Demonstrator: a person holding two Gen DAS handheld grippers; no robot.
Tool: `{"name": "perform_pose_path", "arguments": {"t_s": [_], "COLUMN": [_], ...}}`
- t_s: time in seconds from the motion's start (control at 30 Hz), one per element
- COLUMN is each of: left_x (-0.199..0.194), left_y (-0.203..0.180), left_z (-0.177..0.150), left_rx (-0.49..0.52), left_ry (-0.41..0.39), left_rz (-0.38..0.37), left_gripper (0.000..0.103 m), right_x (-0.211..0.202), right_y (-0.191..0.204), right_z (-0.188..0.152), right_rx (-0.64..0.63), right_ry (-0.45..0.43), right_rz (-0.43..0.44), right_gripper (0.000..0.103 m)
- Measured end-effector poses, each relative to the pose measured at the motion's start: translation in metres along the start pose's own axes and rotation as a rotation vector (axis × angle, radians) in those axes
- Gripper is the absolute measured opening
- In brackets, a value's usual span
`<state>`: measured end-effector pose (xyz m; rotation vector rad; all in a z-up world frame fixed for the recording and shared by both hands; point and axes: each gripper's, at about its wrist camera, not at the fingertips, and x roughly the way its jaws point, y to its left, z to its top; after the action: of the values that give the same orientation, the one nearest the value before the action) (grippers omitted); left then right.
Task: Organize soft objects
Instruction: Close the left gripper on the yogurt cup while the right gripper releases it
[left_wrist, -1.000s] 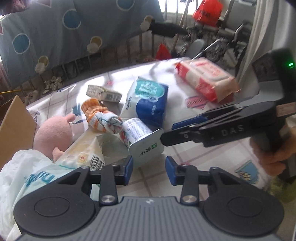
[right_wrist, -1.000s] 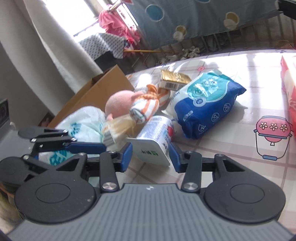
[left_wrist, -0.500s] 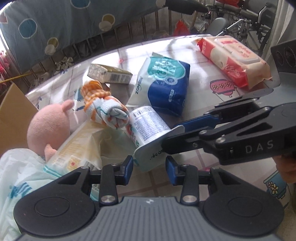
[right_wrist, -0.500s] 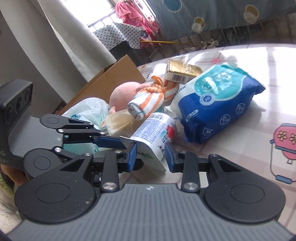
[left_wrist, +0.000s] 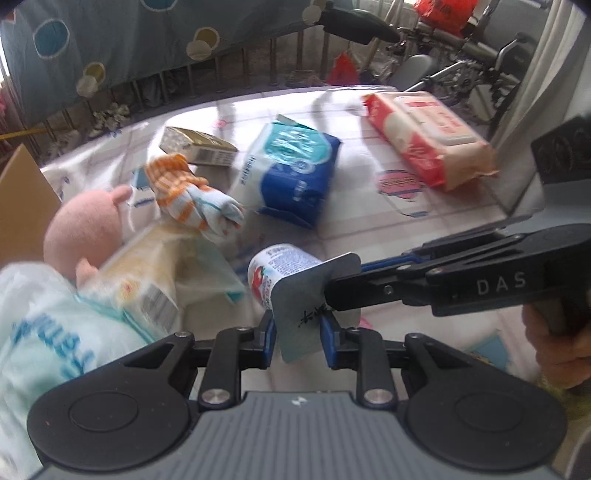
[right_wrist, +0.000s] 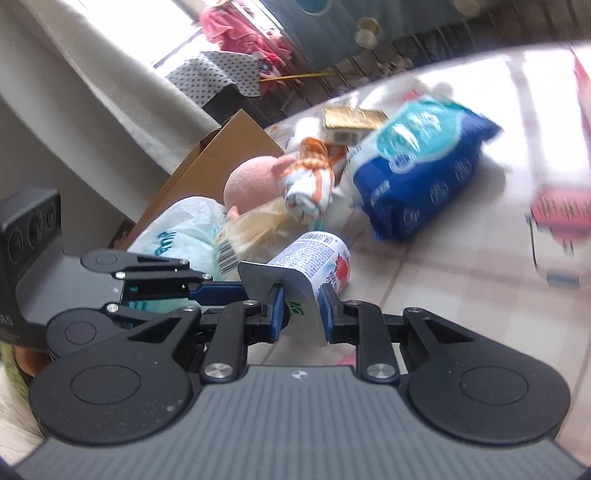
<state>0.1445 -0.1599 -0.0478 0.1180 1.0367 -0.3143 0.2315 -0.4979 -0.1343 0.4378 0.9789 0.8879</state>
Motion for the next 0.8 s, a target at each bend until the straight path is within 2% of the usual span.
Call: {"name": "perform_pose_path", "arguments": {"t_s": [0.3,0.43,0.6,0.7,0.73,0.8], "left_x": [-0.02,-0.017,-0.01,-0.009,-0.009,-0.008], "left_y": [0.007,0.014,0.022,0.023,0.022,0.022], "left_z": [-0.021,-0.015,-0.003,0.0,0.0,0.003], "left_rx": [-0.12,-0.154,-0.187,-0.176,-0.17,-0.16], "left_ry": [0.015,0.002,-0.01,-0.015,-0.019,-0.02], "left_rz": [-0.149,-0.17,-0.184,-0.168,-0.161,-0.152], "left_gripper": [0.027,0.027,0.027,0.032,0.036,0.05], "right_x": [-0.024,-0.021,-0.017,-0.016,-0.016,-0.019], "right_y": [0.004,-0.006,-0.017,-0.019,-0.02,-0.023], "right_z": [-0.023,-0.019,-0.009,-0.007,-0.007,-0.005], "right_rx": [0.208,0.32,0.378,0.38,0.38,0.385], "right_ry": [0.067,0.087,0.067,0.059,0.056,0.038], "right_rz": [0.023,0.044,0.044,0.058,0.066,0.085], "right_gripper": [0.02,0.021,0.022,0.022,0.023,0.023]}}
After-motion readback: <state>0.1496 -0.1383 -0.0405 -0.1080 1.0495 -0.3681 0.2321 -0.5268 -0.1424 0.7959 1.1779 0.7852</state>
